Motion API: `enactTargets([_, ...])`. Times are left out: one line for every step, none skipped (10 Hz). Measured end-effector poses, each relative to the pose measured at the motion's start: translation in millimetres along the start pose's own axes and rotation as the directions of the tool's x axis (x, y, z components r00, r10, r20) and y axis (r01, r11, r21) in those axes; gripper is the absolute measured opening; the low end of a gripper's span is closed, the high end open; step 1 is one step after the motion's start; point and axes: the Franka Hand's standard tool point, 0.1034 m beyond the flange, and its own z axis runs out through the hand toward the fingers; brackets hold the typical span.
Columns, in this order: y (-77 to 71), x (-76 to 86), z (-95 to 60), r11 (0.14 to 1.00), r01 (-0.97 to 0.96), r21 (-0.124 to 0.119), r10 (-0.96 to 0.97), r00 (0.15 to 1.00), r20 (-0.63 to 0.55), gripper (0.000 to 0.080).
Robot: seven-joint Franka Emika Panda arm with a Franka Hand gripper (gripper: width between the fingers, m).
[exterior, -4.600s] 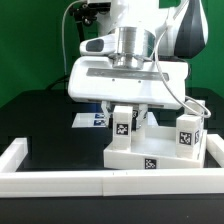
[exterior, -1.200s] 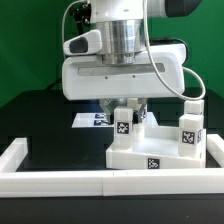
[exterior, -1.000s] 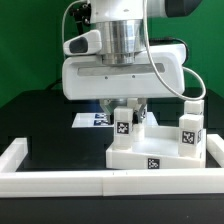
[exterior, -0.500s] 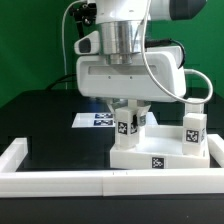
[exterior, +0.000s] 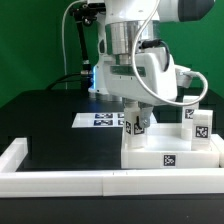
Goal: Assemble square table
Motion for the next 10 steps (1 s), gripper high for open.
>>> enactTargets([-0.1, -0.7, 0.2, 0.998, -0.065, 0.002, 0.065, 0.998, 0.004, 0.0292])
enactTargets([-0.2, -0.9, 0.2, 0.995, -0.095, 0.004, 0.095, 0.995, 0.006, 0.0292])
enactTargets([0.0, -1.0, 0.5, 0.997, -0.073, 0.003, 0.073, 0.997, 0.006, 0.0292])
enactTargets([0.2, -1.0, 0.6, 0.999, -0.033, 0.002, 0.033, 0.999, 0.006, 0.0484])
enactTargets([0.2, -0.5, 0.4, 1.000, 0.012, 0.002, -0.012, 1.000, 0.007, 0.0484])
enactTargets([-0.1, -0.1, 0.2, 0.996, 0.088, 0.002, -0.088, 0.996, 0.005, 0.0610])
enactTargets([-0.2, -0.6, 0.3, 0.980, 0.198, 0.002, -0.198, 0.980, 0.005, 0.0641])
enactTargets([-0.1, -0.4, 0.3, 0.953, 0.305, 0.003, -0.305, 0.952, 0.005, 0.0641])
enactTargets([-0.1, -0.5, 0.2, 0.915, 0.403, 0.002, -0.403, 0.915, 0.005, 0.0648])
enactTargets([0.4, -1.1, 0.4, 0.869, 0.495, 0.000, -0.495, 0.869, 0.008, 0.0648])
